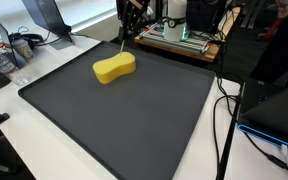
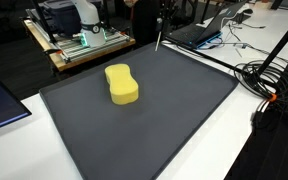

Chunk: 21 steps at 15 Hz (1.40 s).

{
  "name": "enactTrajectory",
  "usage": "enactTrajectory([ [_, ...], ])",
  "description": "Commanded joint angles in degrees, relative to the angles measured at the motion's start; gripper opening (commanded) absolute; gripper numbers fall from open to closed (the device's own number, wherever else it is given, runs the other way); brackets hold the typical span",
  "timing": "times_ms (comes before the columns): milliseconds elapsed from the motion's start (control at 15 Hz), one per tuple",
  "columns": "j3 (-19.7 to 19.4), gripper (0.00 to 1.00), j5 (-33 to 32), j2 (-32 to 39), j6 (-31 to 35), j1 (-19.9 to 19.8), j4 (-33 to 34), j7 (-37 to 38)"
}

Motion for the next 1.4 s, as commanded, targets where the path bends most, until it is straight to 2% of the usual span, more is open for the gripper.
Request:
enactTrajectory([
  [0, -2.23, 0.03, -8.93, 6.76, -3.66, 2.7, 5.05, 8.95],
  [267, -3.91, 0.03, -10.95, 13.92, -8.86, 6.51, 11.08, 15.34],
  [533, -6.13, 0.03, -9.82, 20.89, -12.75, 9.22, 18.64, 17.52],
  [933, -10.49, 0.03, -7.1, 30.17, -18.16, 9.38, 32.41, 13.13],
  [1267, -13.21, 0.03, -2.84, 34.49, -25.72, 7.9, 43.71, 5.52],
  [1333, -13.83, 0.03, -5.52, 32.0, -21.54, 9.17, 37.56, 9.08],
])
